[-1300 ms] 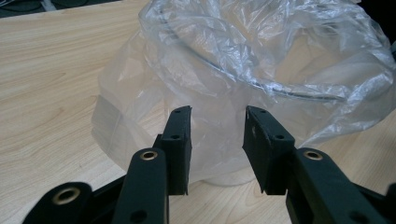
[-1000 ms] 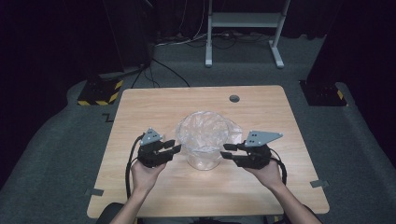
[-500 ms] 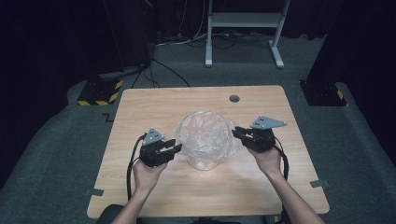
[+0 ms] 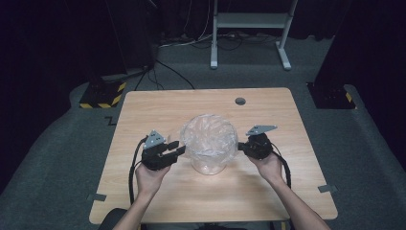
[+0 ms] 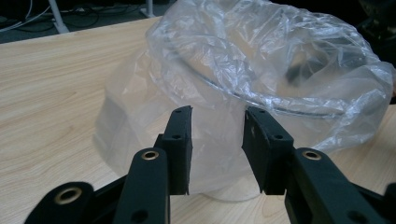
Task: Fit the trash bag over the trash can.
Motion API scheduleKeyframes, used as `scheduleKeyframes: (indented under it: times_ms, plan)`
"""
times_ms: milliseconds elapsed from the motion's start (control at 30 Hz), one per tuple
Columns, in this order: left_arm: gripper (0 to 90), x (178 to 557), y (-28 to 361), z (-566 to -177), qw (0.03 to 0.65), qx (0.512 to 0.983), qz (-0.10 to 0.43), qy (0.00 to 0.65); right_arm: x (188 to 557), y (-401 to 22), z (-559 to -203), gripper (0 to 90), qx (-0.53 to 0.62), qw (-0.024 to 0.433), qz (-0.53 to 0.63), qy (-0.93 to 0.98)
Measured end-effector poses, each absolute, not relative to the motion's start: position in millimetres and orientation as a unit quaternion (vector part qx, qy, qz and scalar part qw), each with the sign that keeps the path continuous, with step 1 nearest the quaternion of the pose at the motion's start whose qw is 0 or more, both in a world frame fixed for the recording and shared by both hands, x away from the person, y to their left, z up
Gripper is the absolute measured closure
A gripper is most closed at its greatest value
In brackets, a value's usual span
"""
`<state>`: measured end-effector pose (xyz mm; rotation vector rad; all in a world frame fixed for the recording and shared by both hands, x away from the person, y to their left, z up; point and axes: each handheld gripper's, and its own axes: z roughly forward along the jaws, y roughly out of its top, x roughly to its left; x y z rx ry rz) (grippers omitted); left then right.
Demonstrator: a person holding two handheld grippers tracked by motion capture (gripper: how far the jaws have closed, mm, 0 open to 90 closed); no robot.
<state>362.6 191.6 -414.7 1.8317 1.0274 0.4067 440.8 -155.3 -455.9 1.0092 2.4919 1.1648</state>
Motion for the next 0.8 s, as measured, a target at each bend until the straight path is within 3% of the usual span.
scheduleKeyframes:
  times_ms: [133,233,333,800]
  plan:
    - [61.8,363.4,193.4,-414.5,0.483,0.748,0.168,0.423,439.5,-152.4,-457.8,89.9,0.346,0.098,0.39,0.848]
    - [61.8,361.9,195.7,-413.7,0.482,0.747,0.171,0.424,435.6,-161.7,-444.4,73.0,0.359,0.113,0.42,0.826]
    - [61.9,361.7,199.0,-414.2,0.482,0.743,0.171,0.431,429.0,-174.7,-423.8,67.3,0.365,0.138,0.465,0.795]
    - [61.7,371.2,198.4,-420.9,0.477,0.739,0.176,0.443,419.5,-166.6,-390.6,61.2,0.328,0.15,0.516,0.777]
